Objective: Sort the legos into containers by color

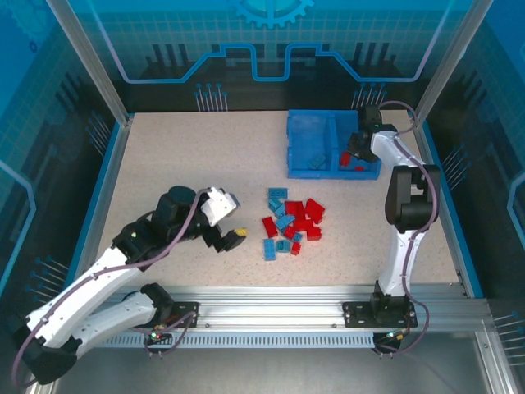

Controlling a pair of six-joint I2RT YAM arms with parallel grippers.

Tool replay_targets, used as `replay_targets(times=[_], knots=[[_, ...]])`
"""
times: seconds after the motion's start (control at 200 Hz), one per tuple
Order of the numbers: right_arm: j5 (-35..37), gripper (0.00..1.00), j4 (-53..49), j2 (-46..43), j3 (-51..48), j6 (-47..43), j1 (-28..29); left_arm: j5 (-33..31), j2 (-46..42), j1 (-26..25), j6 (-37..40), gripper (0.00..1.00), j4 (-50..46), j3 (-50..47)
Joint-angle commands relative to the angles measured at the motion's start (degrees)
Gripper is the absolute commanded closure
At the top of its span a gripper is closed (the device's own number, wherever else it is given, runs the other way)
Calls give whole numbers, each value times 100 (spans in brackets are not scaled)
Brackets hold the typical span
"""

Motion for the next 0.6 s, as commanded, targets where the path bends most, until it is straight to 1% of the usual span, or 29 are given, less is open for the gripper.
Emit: replay_targets(times=[0.0,0.055,0.15,0.28,0.355,0.445,0.53,0.595], knots=[[-269,58,-14,-1010,-416,93,-16,-592,531,50,-1301,1,-113,799],[-456,57,42,-1503,-741,136,0,-890,911,50,-1914,1,-135,1086],[-981,50,151,-2473,-1347,97,55,-1249,1618,52,-2824,1,-147,1510],[-1663,39,128,-3756,-2040,-122,289,-1340,2670,63,-3734,1,1,1951],[-1947,32,-17,-4380,-2363,-323,556,-1431,3327,85,-4325,1,52,2239],[-2005,23,-410,-4904,-2651,-745,1007,-1455,4270,171,-5040,1,-331,2855],[-1981,17,-906,-5192,-2840,-1009,1360,-1327,5135,180,-5260,1,-542,3387],[-2078,14,-1167,-5346,-2983,-1024,1530,-1293,5631,178,-5465,1,-498,3622]])
